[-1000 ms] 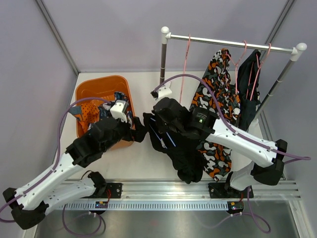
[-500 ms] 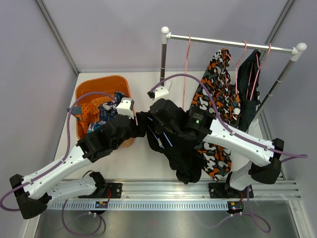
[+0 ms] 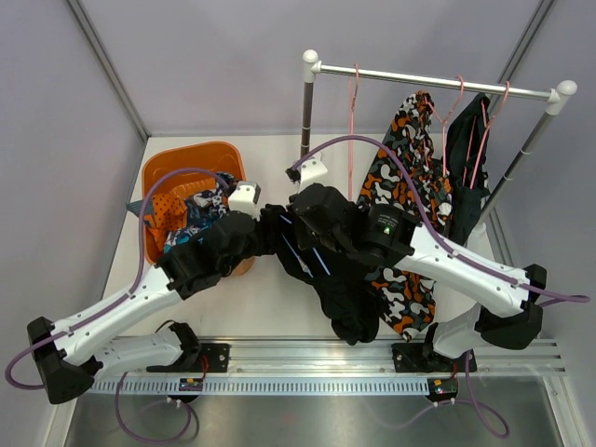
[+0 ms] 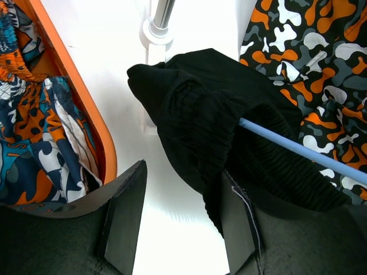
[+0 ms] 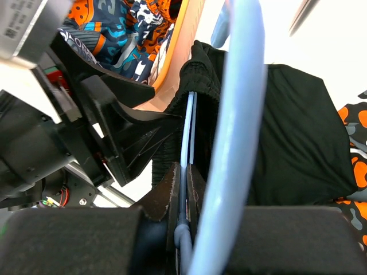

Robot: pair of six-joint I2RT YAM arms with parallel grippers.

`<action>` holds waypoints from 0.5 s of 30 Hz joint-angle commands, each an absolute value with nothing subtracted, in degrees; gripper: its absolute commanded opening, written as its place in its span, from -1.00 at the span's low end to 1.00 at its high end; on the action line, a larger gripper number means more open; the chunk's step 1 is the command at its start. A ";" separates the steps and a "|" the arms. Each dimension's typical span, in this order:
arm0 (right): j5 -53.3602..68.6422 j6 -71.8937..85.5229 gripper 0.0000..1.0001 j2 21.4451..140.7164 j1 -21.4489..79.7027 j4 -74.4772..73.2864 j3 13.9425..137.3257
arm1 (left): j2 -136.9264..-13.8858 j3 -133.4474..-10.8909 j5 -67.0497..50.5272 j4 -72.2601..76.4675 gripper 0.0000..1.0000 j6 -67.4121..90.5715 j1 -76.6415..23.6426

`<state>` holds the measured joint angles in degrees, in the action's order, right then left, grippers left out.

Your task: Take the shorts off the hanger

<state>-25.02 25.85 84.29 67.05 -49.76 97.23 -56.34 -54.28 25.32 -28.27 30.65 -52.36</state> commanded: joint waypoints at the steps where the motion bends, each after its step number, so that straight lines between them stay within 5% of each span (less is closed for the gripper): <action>1: -26.90 27.07 -1.00 81.74 67.94 -47.46 98.61 | -56.78 -56.25 24.44 -24.26 0.09 30.76 -52.65; 6: -26.72 26.98 -1.00 81.83 68.11 -47.72 98.52 | -57.48 -56.69 24.08 -23.38 -0.02 30.59 -52.65; 13: -27.16 27.25 -1.00 80.77 68.64 -47.99 98.09 | -59.68 -57.83 24.43 -23.12 -0.96 30.32 -52.65; 15: -27.16 27.33 -1.00 80.16 68.82 -48.08 97.74 | -60.12 -58.27 25.05 -23.12 -1.00 30.23 -52.65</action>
<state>-25.87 25.85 83.90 67.64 -49.78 97.17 -59.42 -55.40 23.81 -26.24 30.26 -52.51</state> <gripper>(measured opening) 0.116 0.023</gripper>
